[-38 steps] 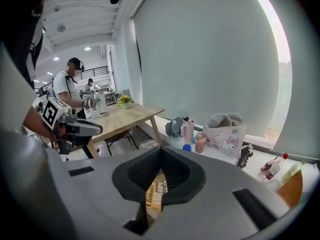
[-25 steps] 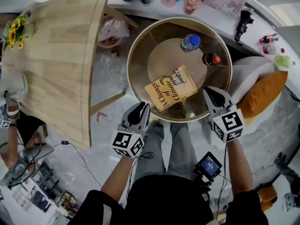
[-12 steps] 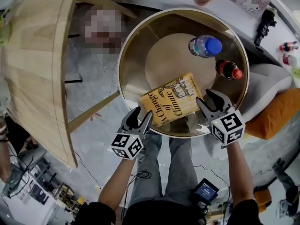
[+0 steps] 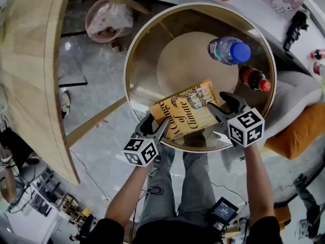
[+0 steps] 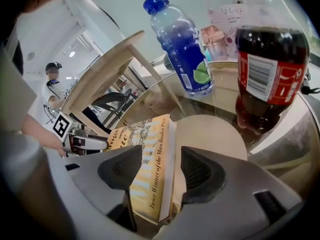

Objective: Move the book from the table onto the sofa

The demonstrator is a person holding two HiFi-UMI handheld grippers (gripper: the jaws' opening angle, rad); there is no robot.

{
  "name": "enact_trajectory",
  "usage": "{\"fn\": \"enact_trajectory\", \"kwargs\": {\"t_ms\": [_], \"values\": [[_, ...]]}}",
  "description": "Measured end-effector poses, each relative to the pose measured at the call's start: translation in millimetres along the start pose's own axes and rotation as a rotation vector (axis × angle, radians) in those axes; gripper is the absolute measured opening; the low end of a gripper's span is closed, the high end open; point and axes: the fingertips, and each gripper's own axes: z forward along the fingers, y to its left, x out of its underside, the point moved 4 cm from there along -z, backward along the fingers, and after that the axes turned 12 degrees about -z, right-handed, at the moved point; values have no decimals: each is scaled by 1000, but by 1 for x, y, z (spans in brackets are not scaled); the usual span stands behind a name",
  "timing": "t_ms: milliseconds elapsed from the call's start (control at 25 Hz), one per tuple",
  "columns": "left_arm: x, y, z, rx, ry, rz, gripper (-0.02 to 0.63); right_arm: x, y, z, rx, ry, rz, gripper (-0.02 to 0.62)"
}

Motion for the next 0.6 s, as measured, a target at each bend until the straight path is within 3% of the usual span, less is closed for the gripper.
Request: {"fn": "enact_trajectory", "kwargs": {"t_ms": [200, 600], "values": [[1, 0, 4, -14, 17, 1, 283, 6, -2, 4, -31, 6, 54, 250], [7, -2, 3, -60, 13, -20, 328, 8, 4, 6, -60, 24, 41, 248]]}}
